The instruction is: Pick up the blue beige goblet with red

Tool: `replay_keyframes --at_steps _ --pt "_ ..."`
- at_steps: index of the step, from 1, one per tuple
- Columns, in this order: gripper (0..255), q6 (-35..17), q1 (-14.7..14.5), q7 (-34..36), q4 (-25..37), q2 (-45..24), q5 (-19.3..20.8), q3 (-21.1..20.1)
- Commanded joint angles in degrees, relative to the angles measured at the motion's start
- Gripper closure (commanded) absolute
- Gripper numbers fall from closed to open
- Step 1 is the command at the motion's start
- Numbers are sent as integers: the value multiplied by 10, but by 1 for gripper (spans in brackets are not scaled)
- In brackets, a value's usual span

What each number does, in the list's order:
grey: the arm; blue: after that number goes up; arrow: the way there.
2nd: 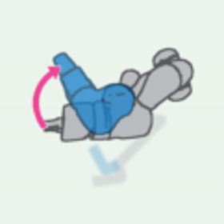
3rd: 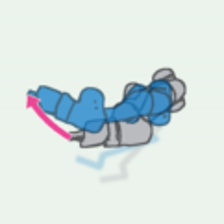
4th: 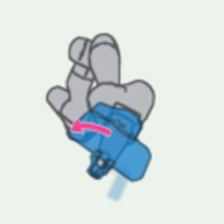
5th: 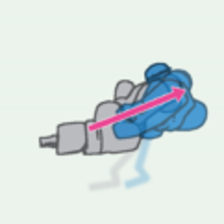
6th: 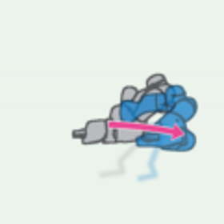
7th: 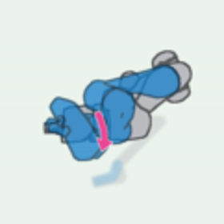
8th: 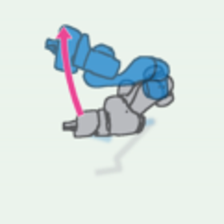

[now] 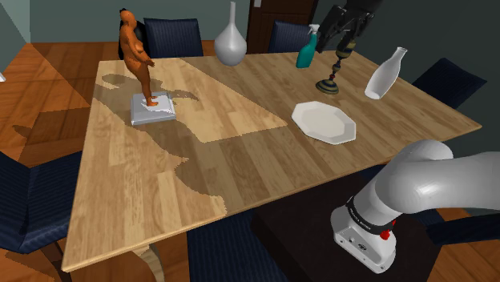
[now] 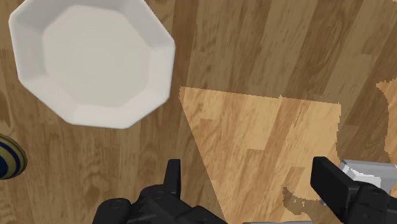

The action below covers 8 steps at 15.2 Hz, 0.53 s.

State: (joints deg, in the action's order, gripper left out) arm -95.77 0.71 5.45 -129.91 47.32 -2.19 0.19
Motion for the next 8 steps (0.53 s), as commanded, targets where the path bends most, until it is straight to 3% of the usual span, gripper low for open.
replay_keyframes --at_steps 1,8 --pt "0 0 0 0 0 0 0 0" --pt "0 -20 20 -83 41 -77 34 84"
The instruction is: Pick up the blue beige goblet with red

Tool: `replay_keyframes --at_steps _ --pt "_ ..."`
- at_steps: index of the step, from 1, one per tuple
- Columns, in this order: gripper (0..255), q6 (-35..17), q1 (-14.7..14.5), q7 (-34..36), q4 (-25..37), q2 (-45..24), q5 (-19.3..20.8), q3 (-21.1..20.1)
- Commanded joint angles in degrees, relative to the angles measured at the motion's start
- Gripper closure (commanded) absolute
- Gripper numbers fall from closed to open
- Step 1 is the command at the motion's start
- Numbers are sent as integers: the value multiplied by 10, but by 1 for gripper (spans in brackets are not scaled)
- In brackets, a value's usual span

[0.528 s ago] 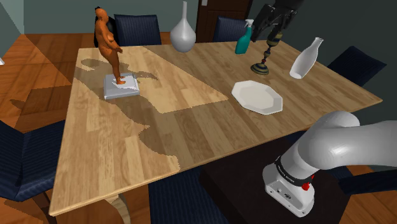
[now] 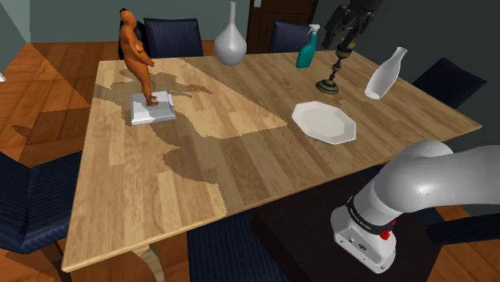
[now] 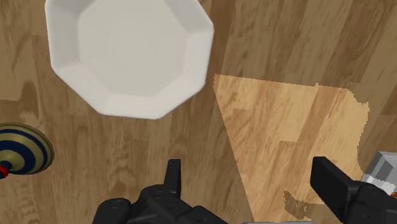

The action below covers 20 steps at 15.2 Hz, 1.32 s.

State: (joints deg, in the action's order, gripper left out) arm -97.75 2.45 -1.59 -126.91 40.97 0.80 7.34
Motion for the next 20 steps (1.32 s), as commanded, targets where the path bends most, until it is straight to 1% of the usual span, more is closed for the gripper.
replay_keyframes --at_steps 1,6,11,16,20 --pt "0 -3 5 -25 19 -26 8 24" --pt "0 -14 12 -85 70 -98 18 83" --pt "0 -19 16 -148 137 -182 11 142" --pt "0 -15 21 -218 221 -280 -16 201" --pt "0 -1 35 -279 304 -373 -58 245"
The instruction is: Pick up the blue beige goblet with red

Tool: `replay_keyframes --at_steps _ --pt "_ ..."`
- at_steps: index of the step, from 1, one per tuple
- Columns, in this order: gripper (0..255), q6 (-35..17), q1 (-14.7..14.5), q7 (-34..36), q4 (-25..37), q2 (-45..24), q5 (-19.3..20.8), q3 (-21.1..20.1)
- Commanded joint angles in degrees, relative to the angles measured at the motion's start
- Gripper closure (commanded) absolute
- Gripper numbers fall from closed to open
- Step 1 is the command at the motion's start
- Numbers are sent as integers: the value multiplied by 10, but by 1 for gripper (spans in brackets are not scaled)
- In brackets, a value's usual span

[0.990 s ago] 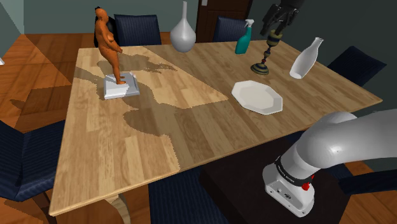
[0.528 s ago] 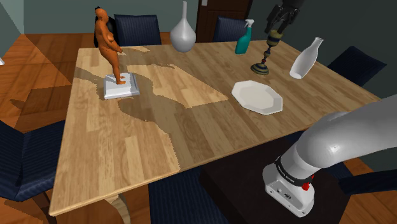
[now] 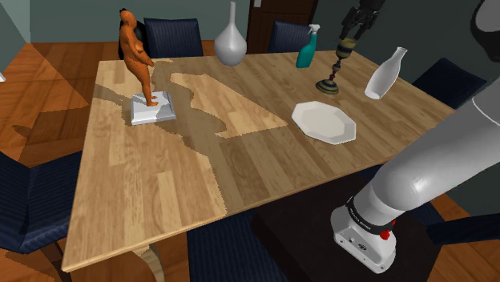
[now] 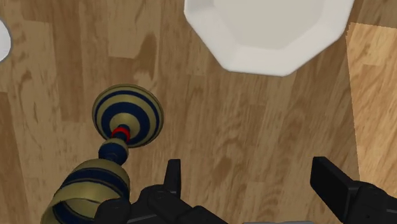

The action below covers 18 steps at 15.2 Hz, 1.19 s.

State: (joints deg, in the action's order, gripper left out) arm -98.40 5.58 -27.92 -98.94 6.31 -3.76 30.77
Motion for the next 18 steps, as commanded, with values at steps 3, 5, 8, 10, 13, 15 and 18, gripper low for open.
replay_keyframes --at_steps 3,5,8,10,13,15,18 --pt "0 25 26 -62 99 -105 -56 37" --pt "0 43 50 -91 156 -161 -88 49" --pt "0 80 100 -127 257 -250 -139 56" --pt "0 113 144 -143 340 -314 -172 54" --pt "0 101 150 -148 335 -323 -175 50" --pt "0 82 143 -150 310 -317 -171 51" --pt "0 55 134 -153 275 -310 -168 51"
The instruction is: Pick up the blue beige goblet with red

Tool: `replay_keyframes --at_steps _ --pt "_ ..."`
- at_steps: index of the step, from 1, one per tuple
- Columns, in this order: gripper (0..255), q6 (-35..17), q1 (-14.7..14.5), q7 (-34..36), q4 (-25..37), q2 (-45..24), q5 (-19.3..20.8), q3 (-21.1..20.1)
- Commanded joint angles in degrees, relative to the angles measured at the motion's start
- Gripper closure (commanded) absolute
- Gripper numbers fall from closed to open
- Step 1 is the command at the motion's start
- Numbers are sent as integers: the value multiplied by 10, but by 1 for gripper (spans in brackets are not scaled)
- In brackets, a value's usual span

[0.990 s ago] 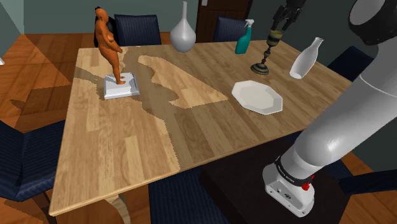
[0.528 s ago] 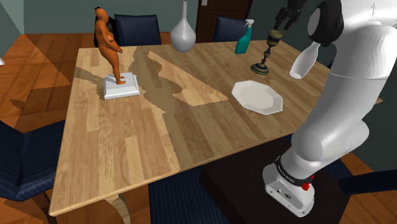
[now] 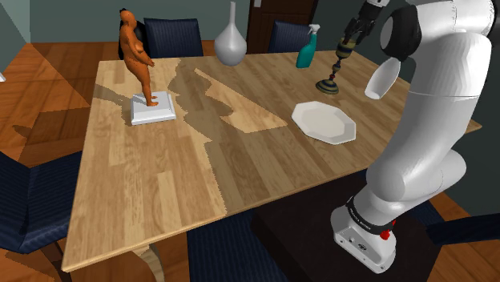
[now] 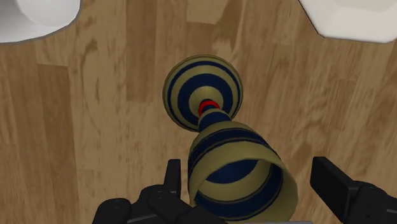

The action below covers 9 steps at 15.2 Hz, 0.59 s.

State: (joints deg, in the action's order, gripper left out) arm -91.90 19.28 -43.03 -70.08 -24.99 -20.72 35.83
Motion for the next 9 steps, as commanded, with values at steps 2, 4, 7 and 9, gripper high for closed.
replay_keyframes --at_steps 2,4,7,9 --pt "0 -15 -4 -3 -20 5 2 1" --pt "255 -15 -3 -4 -19 4 2 1" --pt "255 -17 -5 -4 -24 7 3 1" --pt "255 -17 -5 -4 -24 7 3 1"
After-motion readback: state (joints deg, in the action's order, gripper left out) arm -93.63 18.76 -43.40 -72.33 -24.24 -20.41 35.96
